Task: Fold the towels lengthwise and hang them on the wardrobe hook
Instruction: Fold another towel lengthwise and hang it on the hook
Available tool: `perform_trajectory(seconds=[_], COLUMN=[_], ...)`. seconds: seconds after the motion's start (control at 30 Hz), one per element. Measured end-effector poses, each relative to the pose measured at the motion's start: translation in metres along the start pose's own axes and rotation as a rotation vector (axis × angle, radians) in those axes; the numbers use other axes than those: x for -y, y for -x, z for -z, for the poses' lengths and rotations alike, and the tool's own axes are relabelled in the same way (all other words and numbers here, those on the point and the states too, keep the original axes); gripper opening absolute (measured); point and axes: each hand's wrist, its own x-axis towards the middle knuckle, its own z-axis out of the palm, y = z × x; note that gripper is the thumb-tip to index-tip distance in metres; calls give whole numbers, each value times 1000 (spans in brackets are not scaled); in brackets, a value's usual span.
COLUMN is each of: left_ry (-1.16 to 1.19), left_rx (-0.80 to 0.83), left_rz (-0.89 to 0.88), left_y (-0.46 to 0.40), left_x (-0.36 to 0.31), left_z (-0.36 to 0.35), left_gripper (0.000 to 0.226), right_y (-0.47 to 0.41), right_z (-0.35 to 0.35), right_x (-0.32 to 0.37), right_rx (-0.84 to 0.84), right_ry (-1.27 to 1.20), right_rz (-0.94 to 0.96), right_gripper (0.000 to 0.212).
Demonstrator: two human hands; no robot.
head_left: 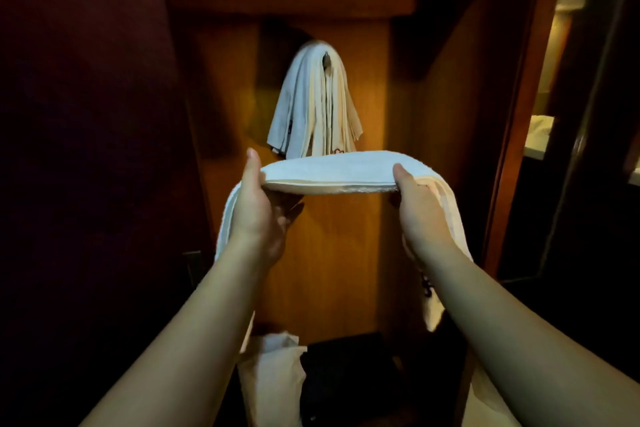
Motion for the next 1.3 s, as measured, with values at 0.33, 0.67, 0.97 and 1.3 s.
perform_trajectory(seconds=[0.33,0.67,0.97,1.3], left_ry=[-110,325,62,-81], left_rx=[292,326,233,212], left_rz=[-152,-100,-300,-267], left_y=[-118,-239,-335,-385], left_x=[-34,-93,-110,-119], left_z=[-41,-75,-100,-134], left_gripper=[61,62,56,78], right_y=[-113,-227,-325,-418], right_z=[-65,-120,-145,-155], right_x=[22,62,98,113], right_rx=[83,130,118,276], right_ry=[-391,-445,-185,-62], right_rz=[-31,60,238,184], right_gripper=[20,45,58,47])
